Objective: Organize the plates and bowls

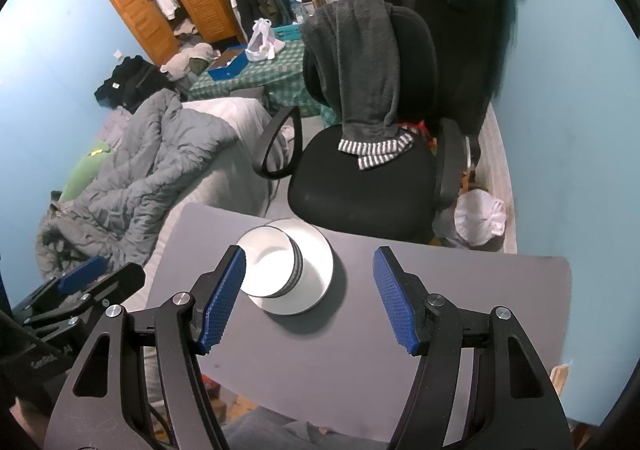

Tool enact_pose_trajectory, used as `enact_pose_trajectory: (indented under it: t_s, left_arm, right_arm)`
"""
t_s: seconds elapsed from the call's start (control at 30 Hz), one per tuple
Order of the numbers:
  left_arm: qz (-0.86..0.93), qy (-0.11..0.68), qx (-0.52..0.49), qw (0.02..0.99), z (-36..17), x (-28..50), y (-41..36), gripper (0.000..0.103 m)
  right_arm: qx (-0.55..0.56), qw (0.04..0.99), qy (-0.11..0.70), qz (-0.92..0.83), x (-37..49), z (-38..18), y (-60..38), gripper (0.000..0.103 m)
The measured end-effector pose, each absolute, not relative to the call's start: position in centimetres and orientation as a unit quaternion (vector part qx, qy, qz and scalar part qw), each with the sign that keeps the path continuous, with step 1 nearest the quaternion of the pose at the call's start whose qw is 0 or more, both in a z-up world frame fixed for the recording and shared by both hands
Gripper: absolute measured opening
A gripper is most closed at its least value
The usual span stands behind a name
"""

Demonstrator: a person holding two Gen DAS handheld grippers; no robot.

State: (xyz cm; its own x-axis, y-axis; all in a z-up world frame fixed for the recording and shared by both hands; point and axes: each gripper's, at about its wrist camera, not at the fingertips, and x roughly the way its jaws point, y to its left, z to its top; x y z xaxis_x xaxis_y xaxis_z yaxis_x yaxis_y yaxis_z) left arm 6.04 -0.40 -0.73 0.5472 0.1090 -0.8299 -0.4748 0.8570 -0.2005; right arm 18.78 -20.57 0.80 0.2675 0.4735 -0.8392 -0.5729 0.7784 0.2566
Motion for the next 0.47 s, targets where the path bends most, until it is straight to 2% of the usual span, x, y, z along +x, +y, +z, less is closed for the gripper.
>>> enact_pose_trajectory:
  t_s: [0.47]
  left_arm:
    - [0.169,0.444,-0.206,0.855,-0.90,6.21,-0.10,0.086]
  right_arm:
    - [-0.048,0.794,0.509,0.328,18.93,0.74,-20.49,0.065]
